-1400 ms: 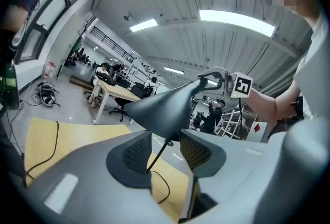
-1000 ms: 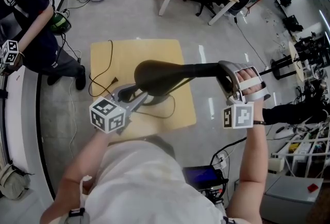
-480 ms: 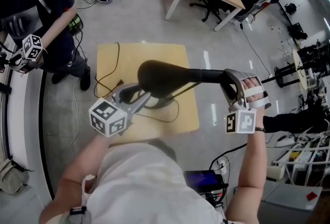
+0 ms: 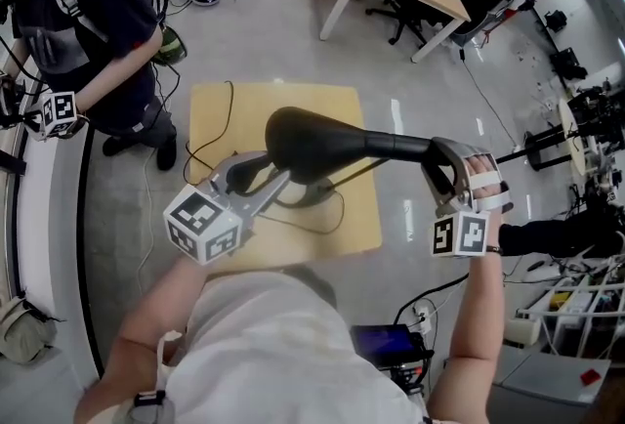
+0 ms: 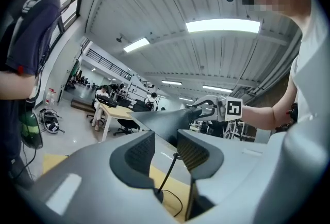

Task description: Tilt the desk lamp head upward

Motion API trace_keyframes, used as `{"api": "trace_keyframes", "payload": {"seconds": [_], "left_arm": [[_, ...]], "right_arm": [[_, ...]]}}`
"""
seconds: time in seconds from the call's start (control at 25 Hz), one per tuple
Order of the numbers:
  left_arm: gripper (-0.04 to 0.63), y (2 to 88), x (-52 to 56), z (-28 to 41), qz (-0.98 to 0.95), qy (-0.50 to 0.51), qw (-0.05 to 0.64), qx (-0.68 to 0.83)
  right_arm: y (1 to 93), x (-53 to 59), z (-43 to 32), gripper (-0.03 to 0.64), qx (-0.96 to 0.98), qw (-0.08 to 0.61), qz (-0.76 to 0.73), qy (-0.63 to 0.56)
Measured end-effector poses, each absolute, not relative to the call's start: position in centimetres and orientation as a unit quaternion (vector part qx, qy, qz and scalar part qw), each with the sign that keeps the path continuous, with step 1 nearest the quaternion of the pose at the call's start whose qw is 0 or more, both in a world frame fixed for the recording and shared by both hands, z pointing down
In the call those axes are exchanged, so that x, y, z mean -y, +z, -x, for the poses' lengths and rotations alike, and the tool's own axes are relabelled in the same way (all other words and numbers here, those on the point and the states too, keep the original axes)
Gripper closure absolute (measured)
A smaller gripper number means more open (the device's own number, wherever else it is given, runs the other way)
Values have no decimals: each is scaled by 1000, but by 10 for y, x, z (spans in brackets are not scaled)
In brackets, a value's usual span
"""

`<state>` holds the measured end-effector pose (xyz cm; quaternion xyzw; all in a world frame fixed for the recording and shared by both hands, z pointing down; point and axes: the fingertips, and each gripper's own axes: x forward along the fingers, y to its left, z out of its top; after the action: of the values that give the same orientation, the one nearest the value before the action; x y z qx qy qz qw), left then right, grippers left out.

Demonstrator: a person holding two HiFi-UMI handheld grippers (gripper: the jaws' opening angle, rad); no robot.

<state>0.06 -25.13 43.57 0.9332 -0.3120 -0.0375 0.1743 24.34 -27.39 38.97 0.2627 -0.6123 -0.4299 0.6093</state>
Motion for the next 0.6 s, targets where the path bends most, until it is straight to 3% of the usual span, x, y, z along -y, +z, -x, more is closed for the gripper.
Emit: {"api": "trace_keyframes", "payload": {"seconds": [0.6], "left_arm": [[471,393,257,15,-935,-37,127,330]], "right_arm": [[411,278,-239,391,646,581,-307,-388]]}}
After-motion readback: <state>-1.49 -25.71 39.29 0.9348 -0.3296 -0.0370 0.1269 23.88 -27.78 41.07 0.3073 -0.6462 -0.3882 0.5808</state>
